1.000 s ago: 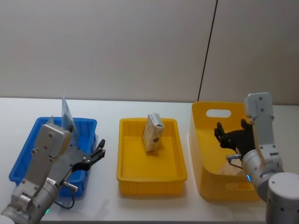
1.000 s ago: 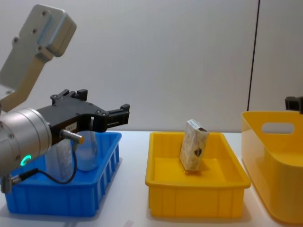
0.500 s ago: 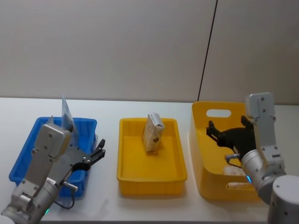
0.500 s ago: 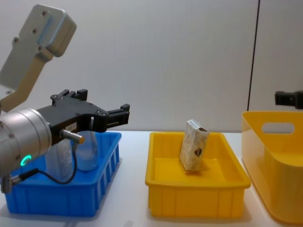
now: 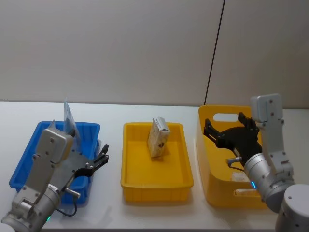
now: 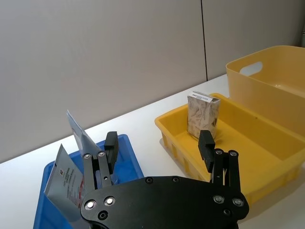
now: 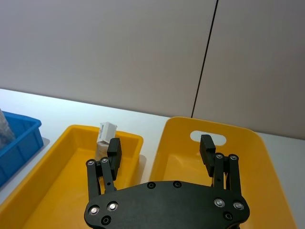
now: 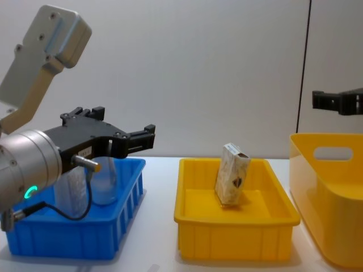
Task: Bimanual collaborative sorting of washing and personal care products
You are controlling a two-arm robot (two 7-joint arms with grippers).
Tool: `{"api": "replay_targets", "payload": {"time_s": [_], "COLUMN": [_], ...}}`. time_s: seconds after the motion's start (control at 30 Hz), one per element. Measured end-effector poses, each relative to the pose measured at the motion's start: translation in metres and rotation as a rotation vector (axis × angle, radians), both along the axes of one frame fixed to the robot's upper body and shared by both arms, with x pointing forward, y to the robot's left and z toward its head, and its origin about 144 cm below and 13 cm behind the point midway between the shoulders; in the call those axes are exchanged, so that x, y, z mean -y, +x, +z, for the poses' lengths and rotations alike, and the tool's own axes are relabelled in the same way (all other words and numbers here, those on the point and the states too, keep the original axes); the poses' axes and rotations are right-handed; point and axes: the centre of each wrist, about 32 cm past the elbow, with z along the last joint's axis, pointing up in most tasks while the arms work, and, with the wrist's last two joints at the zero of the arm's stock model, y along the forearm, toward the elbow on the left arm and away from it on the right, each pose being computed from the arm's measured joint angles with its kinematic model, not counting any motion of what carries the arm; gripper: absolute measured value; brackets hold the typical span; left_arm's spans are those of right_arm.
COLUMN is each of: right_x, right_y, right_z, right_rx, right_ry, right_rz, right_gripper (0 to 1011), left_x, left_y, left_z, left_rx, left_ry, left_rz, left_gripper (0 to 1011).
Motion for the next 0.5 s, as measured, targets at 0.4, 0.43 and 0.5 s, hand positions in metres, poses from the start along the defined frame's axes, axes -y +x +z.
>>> {"api": "replay_targets", "payload": {"time_s": [0.4, 0.43, 0.5], "right_x": [-0.0011, -0.0011, -0.0012], "right_y": [-0.0018, -0.0019, -0.002], "right_z": [0.001, 0.001, 0.001], "right_rx": [0.022, 0.023, 0.025], "right_ry": [0.01, 0.01, 0.011], "right_rz": [0.028, 0.029, 0.032], "right_gripper": [1004, 1004, 1004], "left_x": [-0.0015, -0.0015, -0.0028], "left_y": [-0.0039, -0.0039, -0.005], "left_z": [0.0025, 0.0025, 0.0033], "left_rx": [0.001, 0.001, -0.001], "left_ry": [0.036, 0.036, 0.044], "left_rz": [0.069, 0.069, 0.091], "left_gripper": [1001, 1001, 1001]}}
